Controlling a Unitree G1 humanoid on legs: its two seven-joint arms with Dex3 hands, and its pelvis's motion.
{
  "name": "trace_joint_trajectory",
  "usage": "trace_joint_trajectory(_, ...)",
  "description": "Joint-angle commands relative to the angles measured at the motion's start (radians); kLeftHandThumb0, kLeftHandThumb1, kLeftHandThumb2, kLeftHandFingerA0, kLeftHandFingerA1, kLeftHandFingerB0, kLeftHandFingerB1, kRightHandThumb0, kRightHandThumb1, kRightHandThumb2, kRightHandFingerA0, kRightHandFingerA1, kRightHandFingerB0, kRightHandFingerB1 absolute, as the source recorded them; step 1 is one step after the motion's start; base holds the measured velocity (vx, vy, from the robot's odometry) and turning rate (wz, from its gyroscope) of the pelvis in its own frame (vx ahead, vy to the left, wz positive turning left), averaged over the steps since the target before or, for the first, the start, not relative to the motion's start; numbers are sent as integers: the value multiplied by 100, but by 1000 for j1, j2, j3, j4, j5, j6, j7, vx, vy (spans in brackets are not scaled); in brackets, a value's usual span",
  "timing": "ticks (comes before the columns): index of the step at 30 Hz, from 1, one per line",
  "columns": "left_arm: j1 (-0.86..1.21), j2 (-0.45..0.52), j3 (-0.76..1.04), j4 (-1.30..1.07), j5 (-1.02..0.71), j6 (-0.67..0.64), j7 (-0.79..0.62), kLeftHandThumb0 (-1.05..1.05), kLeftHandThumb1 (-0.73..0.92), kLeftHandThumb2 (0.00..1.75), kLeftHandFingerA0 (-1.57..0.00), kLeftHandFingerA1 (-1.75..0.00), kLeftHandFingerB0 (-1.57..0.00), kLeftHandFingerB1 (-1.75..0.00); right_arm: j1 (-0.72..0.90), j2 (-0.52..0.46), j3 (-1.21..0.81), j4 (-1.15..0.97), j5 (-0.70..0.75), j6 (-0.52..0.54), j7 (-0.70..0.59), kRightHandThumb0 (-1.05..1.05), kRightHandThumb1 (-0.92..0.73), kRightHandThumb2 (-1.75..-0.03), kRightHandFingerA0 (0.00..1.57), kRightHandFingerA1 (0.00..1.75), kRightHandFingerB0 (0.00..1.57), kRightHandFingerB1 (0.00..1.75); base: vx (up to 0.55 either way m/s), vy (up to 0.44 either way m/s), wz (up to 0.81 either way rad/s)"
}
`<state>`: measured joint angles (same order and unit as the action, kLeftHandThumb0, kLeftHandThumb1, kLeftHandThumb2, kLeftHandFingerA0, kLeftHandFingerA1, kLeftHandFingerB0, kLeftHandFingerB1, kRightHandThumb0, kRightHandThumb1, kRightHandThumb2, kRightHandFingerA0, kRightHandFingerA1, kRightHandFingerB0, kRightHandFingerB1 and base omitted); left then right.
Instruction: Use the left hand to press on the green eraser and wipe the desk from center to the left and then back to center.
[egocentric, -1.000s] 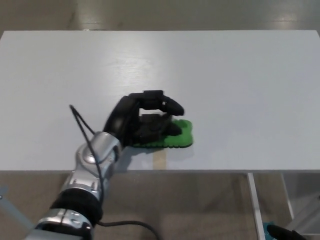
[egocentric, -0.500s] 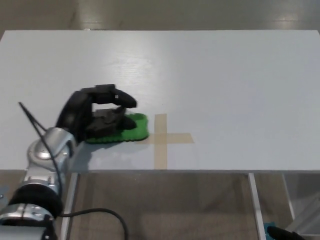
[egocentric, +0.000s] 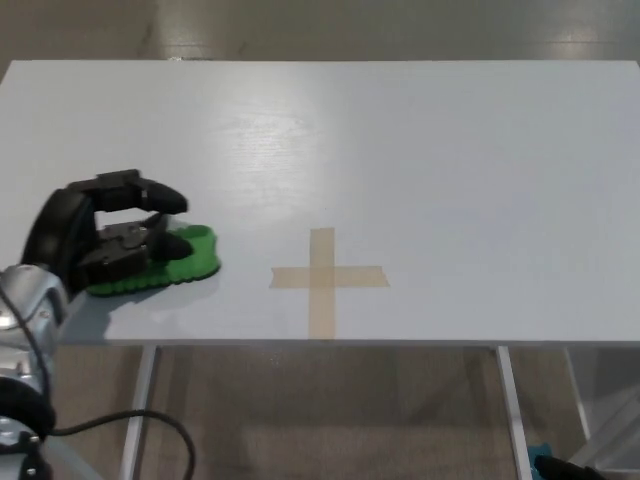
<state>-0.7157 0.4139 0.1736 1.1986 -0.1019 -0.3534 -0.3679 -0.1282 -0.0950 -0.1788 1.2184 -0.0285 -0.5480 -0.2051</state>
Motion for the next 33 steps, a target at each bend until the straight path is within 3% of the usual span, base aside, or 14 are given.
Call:
trace_joint_trajectory(1,75,56,11,51,14,37,-20,-4,81,67,-97,-64,-87,-95,11,1,4,7,-3,14,-21,-26,-68,-60,68,50,67,49,0,0,0)
trace_joint_trajectory(18,108,104,44,88,-11,66,-24,-1,82,68,-96,-63,-82,-96,25,8,-3,14,4,10,-25,-26,-67,-60,69,50,67,49,0,0,0)
trace_joint_trajectory(33,100,-8,-16,60,10,43,-11,-7,79,70,-98,-65,-88,-94,37,0,0,12,5,6,1,-22,-68,-60,71,55,69,51,0,0,0)
